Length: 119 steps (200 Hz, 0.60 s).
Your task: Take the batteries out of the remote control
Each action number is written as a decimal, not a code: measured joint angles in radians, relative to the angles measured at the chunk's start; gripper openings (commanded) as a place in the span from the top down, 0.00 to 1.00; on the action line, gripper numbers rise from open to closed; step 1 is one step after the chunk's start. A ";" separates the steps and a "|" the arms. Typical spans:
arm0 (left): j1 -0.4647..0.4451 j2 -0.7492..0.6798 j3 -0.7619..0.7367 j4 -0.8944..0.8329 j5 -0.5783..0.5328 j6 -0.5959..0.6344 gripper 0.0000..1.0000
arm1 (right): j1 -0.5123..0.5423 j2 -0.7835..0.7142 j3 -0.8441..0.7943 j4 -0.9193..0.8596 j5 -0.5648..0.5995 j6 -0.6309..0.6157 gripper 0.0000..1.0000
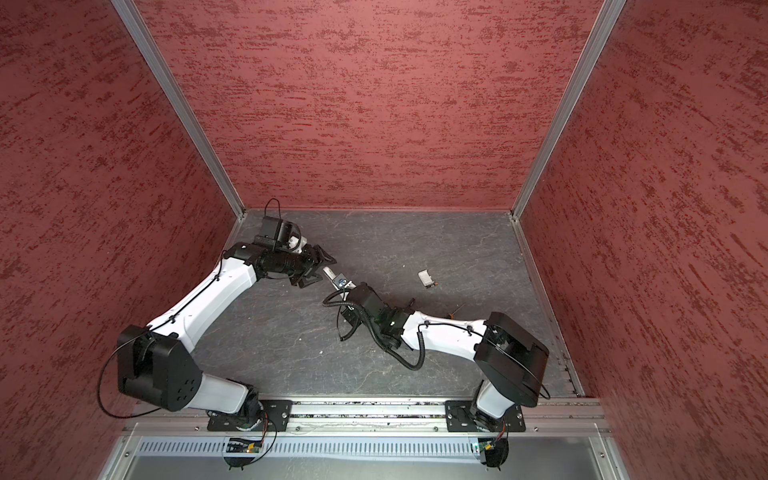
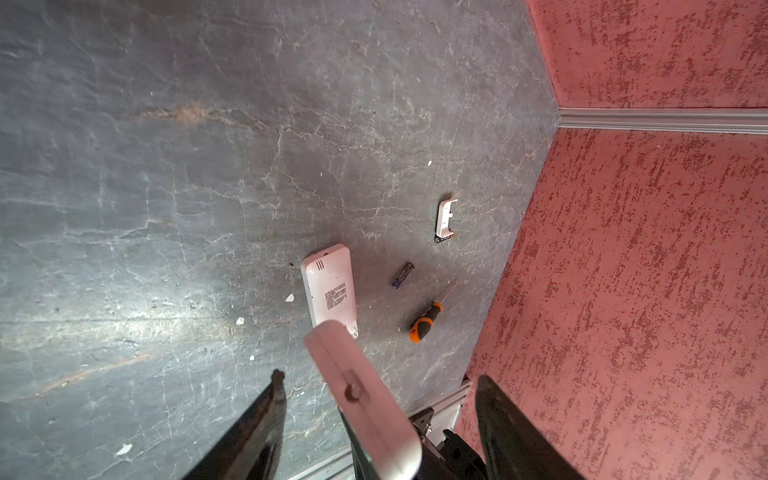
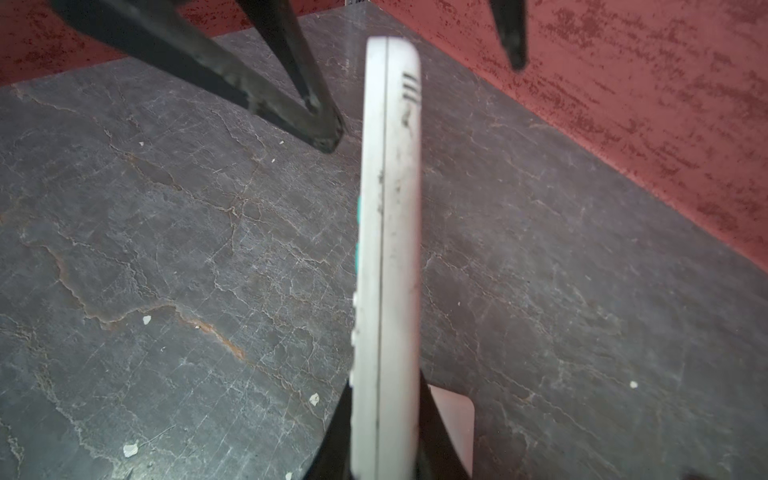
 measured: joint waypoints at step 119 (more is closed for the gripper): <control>0.016 0.065 0.011 -0.078 0.100 0.002 0.57 | 0.053 0.068 0.035 0.025 0.171 -0.185 1.00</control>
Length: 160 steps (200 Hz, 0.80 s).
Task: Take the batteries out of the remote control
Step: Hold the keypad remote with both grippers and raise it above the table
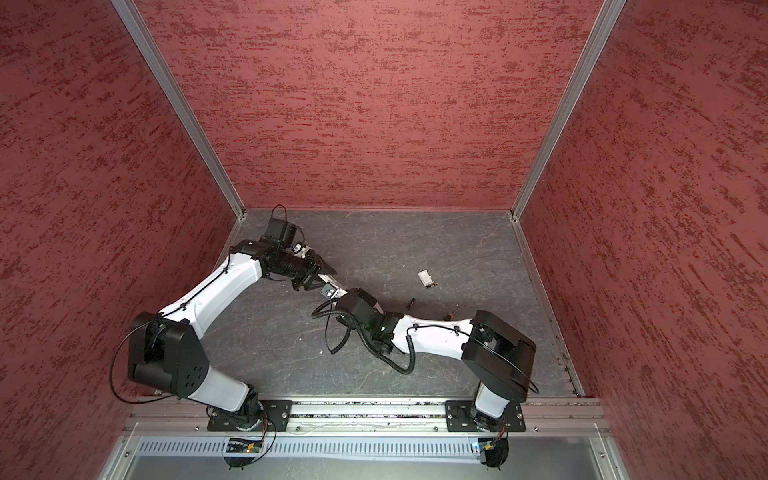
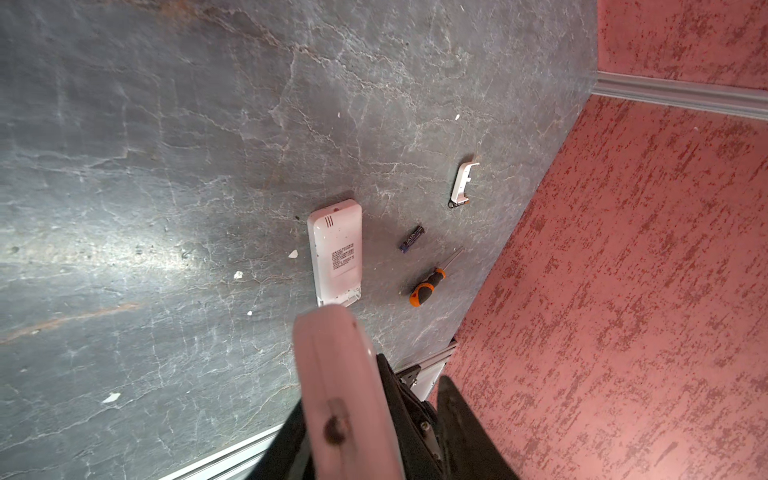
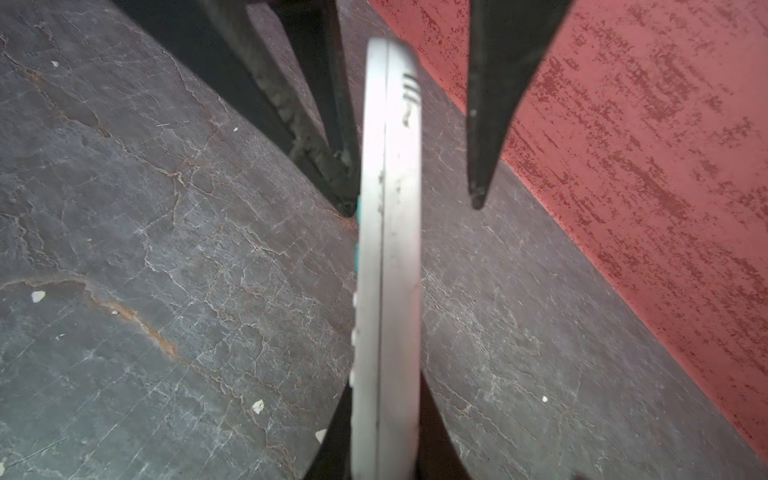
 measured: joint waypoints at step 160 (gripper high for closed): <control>0.037 0.031 0.003 -0.010 0.034 0.017 1.00 | 0.013 0.041 0.043 0.034 0.073 -0.058 0.47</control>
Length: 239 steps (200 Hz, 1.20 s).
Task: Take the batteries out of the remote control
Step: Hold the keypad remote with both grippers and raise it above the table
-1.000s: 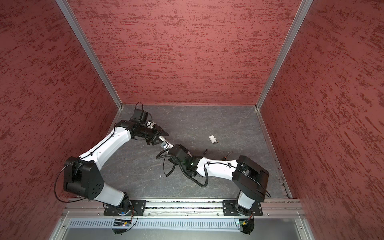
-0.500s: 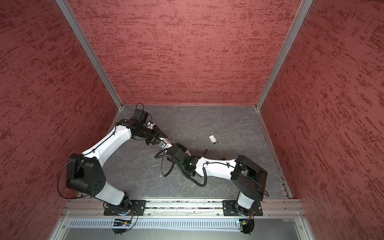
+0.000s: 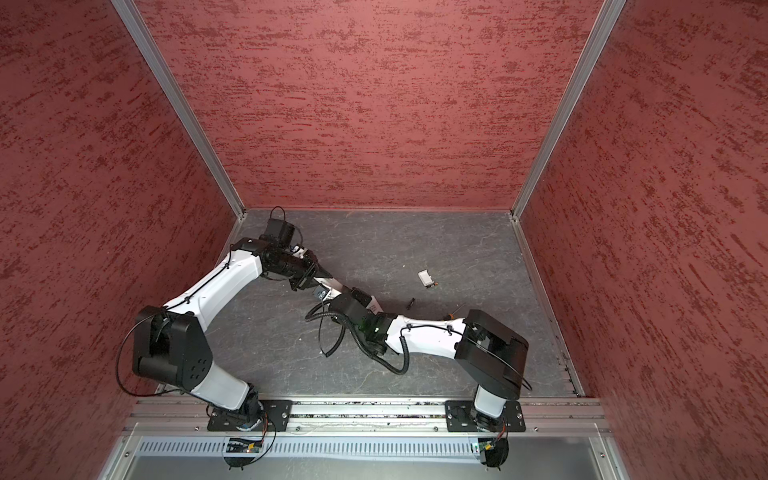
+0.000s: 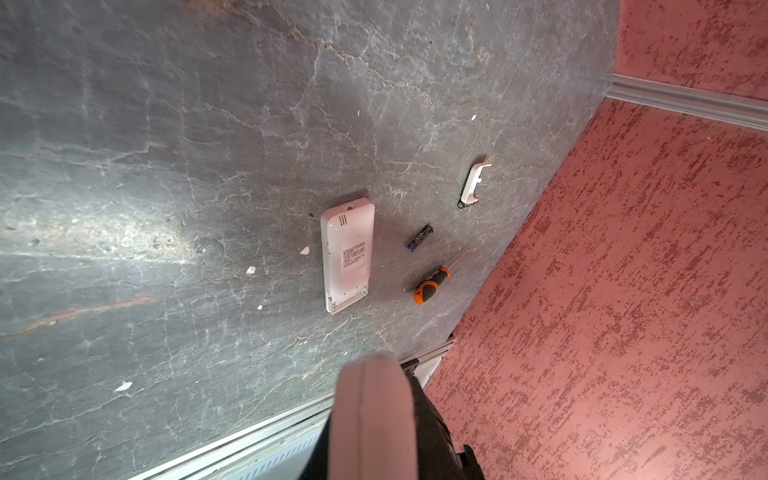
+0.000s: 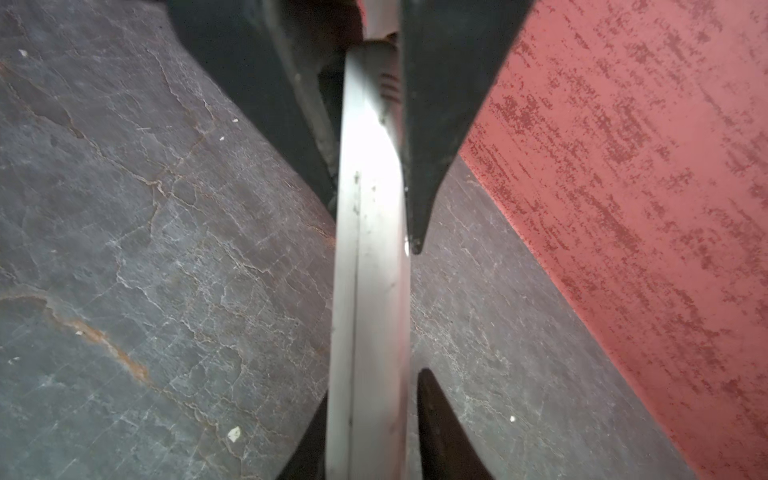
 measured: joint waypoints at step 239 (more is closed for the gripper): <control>-0.036 -0.293 -0.693 1.431 -0.016 -0.217 1.00 | -0.303 -0.414 -0.108 -0.141 -0.557 0.956 0.43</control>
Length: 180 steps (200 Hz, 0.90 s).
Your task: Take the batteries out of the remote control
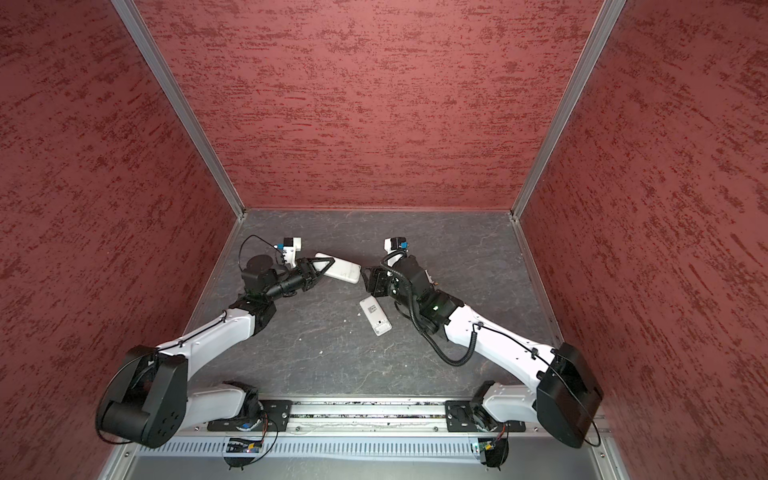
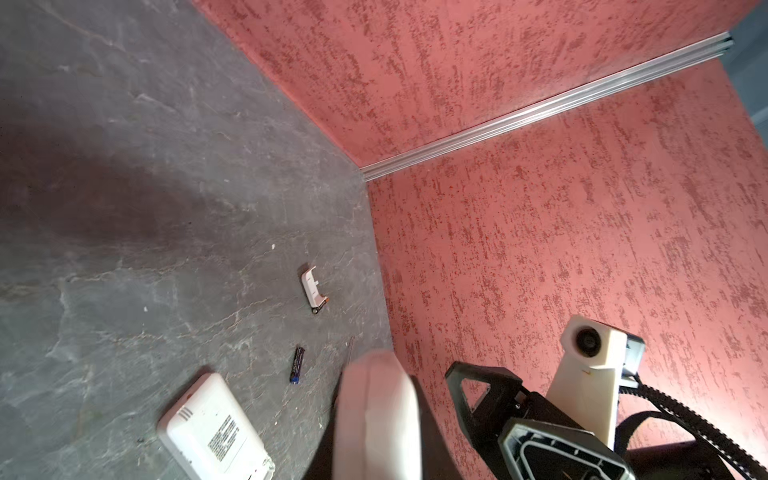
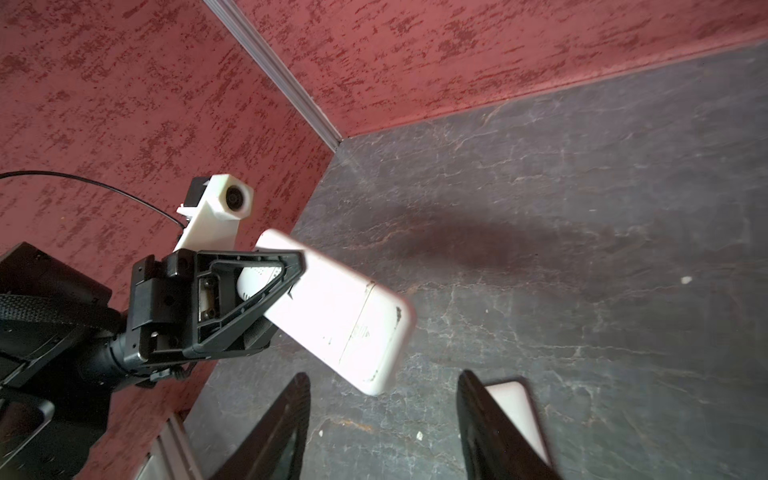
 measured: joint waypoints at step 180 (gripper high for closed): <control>-0.002 -0.001 -0.079 0.219 -0.021 -0.076 1.00 | -0.029 0.133 0.025 0.139 -0.111 0.142 0.52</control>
